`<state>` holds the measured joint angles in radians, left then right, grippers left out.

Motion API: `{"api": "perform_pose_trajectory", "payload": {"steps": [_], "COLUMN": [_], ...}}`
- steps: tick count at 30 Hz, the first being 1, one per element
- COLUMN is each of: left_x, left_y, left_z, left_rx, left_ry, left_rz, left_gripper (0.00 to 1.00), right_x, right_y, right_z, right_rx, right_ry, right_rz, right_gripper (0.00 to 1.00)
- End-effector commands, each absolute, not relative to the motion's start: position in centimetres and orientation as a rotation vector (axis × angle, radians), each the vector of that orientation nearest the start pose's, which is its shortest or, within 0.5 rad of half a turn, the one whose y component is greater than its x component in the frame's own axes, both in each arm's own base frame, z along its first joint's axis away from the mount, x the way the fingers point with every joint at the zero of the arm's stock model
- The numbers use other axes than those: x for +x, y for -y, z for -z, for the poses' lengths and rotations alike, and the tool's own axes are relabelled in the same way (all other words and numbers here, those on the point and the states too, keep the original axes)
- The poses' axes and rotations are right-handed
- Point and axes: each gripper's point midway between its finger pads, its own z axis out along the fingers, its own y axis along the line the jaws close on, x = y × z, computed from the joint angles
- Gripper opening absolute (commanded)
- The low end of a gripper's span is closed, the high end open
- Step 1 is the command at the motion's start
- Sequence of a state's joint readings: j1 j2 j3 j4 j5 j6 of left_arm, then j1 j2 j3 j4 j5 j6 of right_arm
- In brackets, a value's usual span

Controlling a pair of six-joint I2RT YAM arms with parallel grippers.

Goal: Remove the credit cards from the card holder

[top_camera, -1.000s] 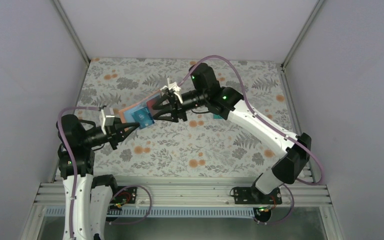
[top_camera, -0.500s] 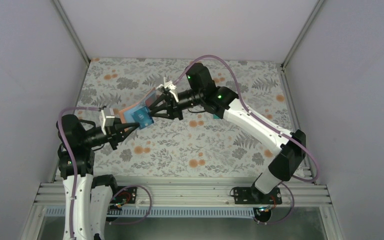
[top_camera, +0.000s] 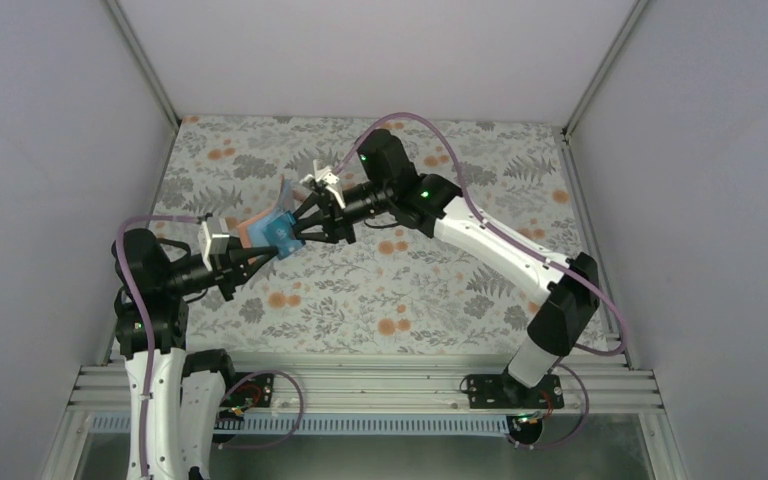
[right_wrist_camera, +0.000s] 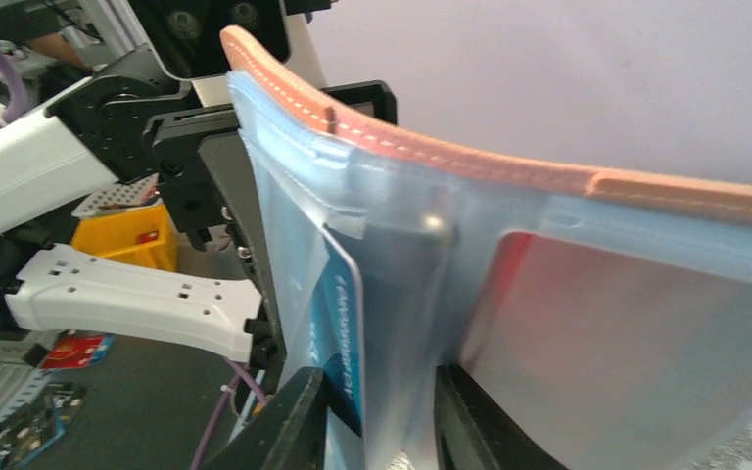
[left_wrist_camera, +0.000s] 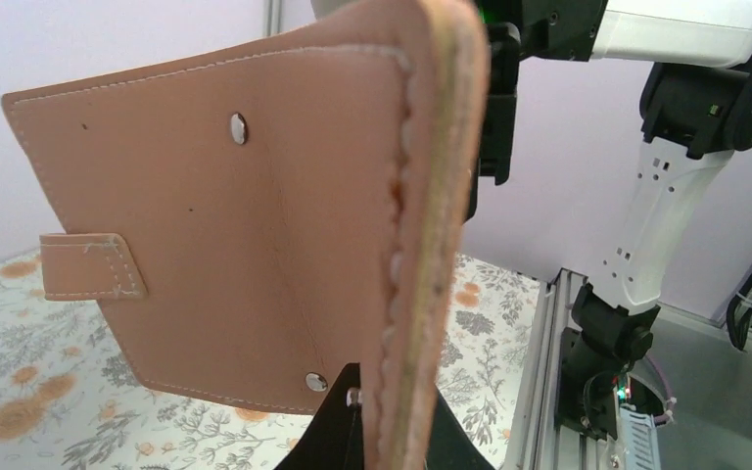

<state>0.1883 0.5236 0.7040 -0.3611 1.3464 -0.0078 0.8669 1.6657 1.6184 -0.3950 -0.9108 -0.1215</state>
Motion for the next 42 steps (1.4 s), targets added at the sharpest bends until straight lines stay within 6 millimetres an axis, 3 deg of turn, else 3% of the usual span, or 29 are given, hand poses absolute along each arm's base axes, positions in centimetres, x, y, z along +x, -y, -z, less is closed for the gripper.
{"api": "perform_pose_trajectory", "payload": {"steps": [1, 6, 9, 12, 21, 33, 35, 39, 42], "left_x": [14.8, 14.6, 14.7, 14.6, 14.7, 15.4, 15.5, 15.8, 15.7], "left_y": [14.5, 14.5, 14.4, 14.4, 14.3, 14.0, 14.0, 13.9, 13.9], "left_z": [-34.6, -34.1, -34.1, -33.8, -33.0, -32.7, -32.6, -32.8, -32.8], "left_rx": [0.888, 0.884, 0.875, 0.873, 0.842, 0.792, 0.789, 0.773, 0.767], "left_ry": [-1.437, -1.449, -1.455, -1.453, -1.481, -1.511, -1.513, -1.522, -1.526], "left_rz": [1.024, 1.028, 1.023, 1.018, 1.031, 1.032, 1.037, 1.036, 1.039], "left_gripper": [0.02, 0.02, 0.03, 0.19, 0.19, 0.2, 0.18, 0.03, 0.03], "right_x": [17.0, 15.6, 15.2, 15.9, 17.2, 17.3, 17.2, 16.9, 17.4], "right_y": [-44.3, -43.6, -43.2, -42.7, -42.5, -41.9, -41.9, -41.7, -41.4], "right_z": [-35.0, -35.9, -36.3, -36.1, -36.3, -36.1, -36.3, -36.4, -36.0], "right_rx": [-1.583, -1.617, -1.622, -1.586, -1.557, -1.569, -1.568, -1.58, -1.568], "right_ry": [-1.373, -1.301, -1.279, -1.312, -1.373, -1.404, -1.401, -1.397, -1.413], "right_rz": [-1.451, -1.499, -1.506, -1.446, -1.364, -1.309, -1.313, -1.328, -1.275], "right_gripper": [0.25, 0.04, 0.04, 0.04, 0.04, 0.04, 0.04, 0.04, 0.04]}}
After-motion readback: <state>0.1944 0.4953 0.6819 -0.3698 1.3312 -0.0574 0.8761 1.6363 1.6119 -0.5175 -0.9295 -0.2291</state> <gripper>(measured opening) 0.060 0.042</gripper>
